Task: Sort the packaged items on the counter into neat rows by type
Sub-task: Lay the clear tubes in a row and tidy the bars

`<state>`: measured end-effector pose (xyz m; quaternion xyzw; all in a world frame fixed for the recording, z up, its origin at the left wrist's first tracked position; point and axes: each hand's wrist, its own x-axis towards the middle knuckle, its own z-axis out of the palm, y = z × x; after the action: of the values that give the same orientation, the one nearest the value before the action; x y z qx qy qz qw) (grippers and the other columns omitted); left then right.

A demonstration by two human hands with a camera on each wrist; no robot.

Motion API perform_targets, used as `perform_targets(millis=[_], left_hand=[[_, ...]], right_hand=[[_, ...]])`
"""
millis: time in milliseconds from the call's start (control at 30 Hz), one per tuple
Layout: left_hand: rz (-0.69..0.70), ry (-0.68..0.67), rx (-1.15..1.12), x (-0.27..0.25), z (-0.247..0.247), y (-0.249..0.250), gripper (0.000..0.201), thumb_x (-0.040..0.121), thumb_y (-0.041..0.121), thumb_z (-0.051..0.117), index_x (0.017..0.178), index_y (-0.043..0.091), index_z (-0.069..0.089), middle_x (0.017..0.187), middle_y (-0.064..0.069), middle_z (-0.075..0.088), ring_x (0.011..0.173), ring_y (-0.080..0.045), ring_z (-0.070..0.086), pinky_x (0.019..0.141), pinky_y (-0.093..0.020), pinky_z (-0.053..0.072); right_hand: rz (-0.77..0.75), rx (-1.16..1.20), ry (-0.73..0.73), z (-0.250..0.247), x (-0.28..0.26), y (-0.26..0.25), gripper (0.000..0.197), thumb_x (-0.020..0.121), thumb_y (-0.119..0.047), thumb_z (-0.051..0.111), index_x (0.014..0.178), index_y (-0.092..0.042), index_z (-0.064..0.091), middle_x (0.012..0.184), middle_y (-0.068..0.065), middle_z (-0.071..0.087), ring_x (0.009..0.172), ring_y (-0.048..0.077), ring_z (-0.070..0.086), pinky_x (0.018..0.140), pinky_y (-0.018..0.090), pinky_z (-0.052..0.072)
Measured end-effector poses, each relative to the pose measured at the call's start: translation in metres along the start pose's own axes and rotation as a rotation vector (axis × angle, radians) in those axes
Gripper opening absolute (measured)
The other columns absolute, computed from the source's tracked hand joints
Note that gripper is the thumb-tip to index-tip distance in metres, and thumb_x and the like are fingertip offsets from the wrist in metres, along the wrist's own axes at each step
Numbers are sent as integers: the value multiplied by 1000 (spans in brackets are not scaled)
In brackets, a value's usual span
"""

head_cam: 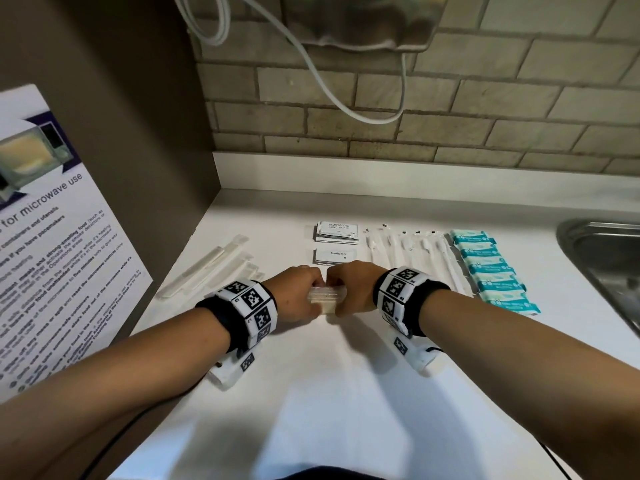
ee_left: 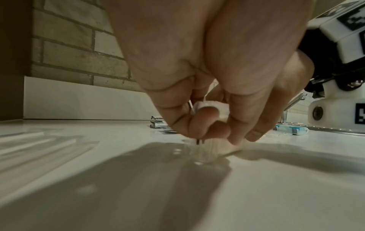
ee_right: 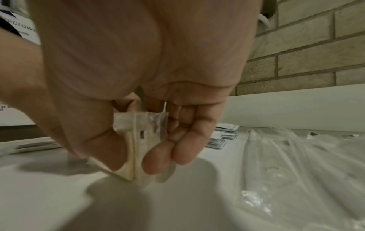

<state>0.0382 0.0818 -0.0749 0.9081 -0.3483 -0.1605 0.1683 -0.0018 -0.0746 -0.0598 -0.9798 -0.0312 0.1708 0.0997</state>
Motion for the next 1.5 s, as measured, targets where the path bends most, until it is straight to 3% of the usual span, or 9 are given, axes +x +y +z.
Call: perform_targets(millis=[367, 500, 600, 733, 867, 933, 1133, 1300, 1500], left_hand=[[13, -25, 20, 3, 3, 1, 39, 77, 24, 71, 112, 18, 56, 112, -1, 54, 102, -21, 58, 88, -31, 47], [14, -21, 35, 3, 4, 1, 36, 76, 25, 71, 109, 17, 59, 109, -2, 55, 98, -21, 58, 82, -27, 45], [9, -25, 18, 2, 4, 1, 32, 77, 23, 70, 106, 17, 60, 107, -1, 55, 97, -21, 59, 81, -28, 46], [-1, -24, -23, 3, 2, -2, 29, 78, 22, 71, 105, 17, 61, 107, -1, 62, 97, -21, 61, 82, -29, 49], [-26, -15, -136, 2, -3, -5, 32, 78, 18, 74, 108, 16, 65, 104, -2, 66, 95, -20, 61, 82, -28, 49], [-31, -15, -216, 3, -8, -7, 32, 78, 17, 75, 108, 14, 65, 100, -1, 65, 93, -21, 62, 82, -29, 50], [-72, -10, -366, 14, -17, -9, 44, 78, 23, 79, 115, 17, 55, 88, 8, 54, 75, -8, 53, 65, -20, 41], [-160, -1, -474, 20, -9, -11, 57, 74, 27, 82, 117, 21, 46, 95, 3, 58, 78, -10, 56, 74, -26, 44], [-226, 40, -459, 27, 4, -13, 66, 71, 33, 82, 122, 22, 40, 99, 5, 57, 93, -14, 59, 82, -26, 44]], right_hand=[[20, 14, -29, 0, -2, -1, 45, 63, -40, 78, 102, -25, 60, 94, -2, 65, 85, 21, 63, 72, 29, 51], [21, 19, -34, -1, -2, 0, 45, 64, -36, 76, 106, -24, 62, 98, -1, 66, 88, 21, 62, 74, 30, 51], [21, 30, -43, -2, -2, 0, 39, 64, -35, 76, 100, -25, 62, 92, -1, 67, 82, 20, 63, 70, 29, 50], [34, 64, -84, -6, -2, 0, 27, 68, -26, 72, 92, -23, 61, 72, -2, 65, 59, 17, 62, 57, 24, 50], [35, 60, -68, -13, -1, 3, 38, 71, -29, 75, 107, -19, 65, 100, 2, 67, 85, 18, 59, 73, 26, 47], [45, 95, -49, -19, -1, 8, 40, 73, -27, 76, 110, -18, 65, 102, -1, 62, 91, 16, 53, 77, 25, 42], [119, 434, -87, -29, -4, 21, 34, 74, -21, 81, 101, -13, 62, 88, -1, 62, 71, 12, 59, 61, 16, 49], [209, 595, -135, -21, -4, 29, 18, 75, -14, 79, 85, -14, 65, 89, 12, 68, 76, 22, 64, 88, 38, 56], [298, 615, -112, -14, -1, 26, 17, 73, -2, 74, 88, -6, 70, 73, 11, 68, 66, 21, 64, 84, 36, 58]])
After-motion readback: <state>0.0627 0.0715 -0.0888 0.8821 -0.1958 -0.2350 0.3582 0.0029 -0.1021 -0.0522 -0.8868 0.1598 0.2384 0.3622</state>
